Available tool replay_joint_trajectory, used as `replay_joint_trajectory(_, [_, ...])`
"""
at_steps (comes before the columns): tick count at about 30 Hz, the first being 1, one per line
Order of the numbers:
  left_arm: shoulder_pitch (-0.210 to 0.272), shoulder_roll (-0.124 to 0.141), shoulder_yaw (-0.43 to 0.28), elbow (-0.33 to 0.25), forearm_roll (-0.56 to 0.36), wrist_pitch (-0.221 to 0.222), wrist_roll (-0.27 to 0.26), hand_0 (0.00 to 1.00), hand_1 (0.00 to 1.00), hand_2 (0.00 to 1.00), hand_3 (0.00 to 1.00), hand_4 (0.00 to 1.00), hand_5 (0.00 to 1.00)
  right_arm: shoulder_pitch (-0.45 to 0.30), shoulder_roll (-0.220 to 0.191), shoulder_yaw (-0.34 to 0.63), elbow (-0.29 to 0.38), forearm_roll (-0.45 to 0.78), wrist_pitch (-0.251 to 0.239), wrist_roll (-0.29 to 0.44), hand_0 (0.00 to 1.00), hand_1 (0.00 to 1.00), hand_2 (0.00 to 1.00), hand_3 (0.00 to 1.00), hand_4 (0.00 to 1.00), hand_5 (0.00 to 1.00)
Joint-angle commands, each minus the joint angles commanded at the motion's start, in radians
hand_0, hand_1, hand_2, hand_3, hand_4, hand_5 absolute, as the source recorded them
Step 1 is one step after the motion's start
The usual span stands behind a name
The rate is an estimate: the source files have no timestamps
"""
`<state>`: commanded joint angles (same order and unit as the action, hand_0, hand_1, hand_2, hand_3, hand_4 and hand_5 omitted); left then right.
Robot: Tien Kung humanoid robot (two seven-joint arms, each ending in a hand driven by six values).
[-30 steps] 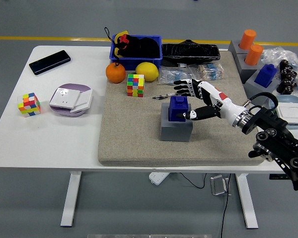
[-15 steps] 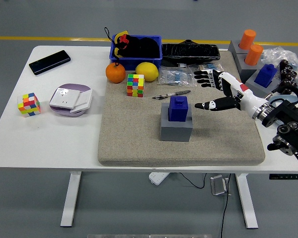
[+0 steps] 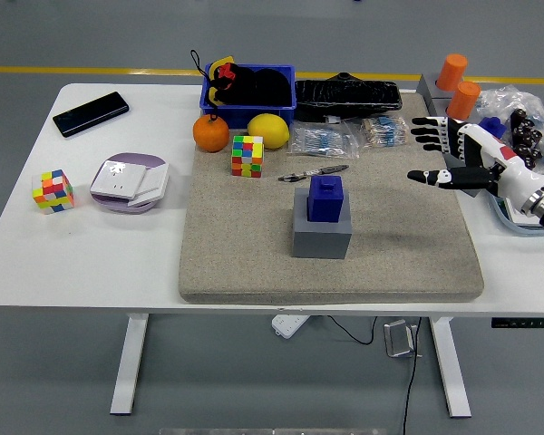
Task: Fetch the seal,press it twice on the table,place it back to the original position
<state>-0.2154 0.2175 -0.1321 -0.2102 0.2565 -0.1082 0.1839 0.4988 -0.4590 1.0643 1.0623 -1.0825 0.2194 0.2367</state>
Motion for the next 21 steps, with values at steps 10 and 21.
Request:
replay_joint_trajectory(10, [-0.006, 0.003, 0.004, 0.001, -0.008, 0.001, 0.000, 0.722, 0.694, 0.681, 0.751, 0.694, 0.256, -0.137, -0.065, 0.200, 0.062, -0.044, 0.032, -0.058, 0.889, 0.884, 0.863, 0.834, 0.998, 0.590])
replay_joint_trajectory(21, [-0.016, 0.009, 0.000, 0.000, -0.001, 0.009, 0.000, 0.722, 0.695, 0.681, 0.752, 0.693, 0.259, -0.293, -0.103, 0.476, 0.098, -0.130, 0.045, -0.096, 0.889, 0.887, 0.860, 0.837, 0.998, 0.642])
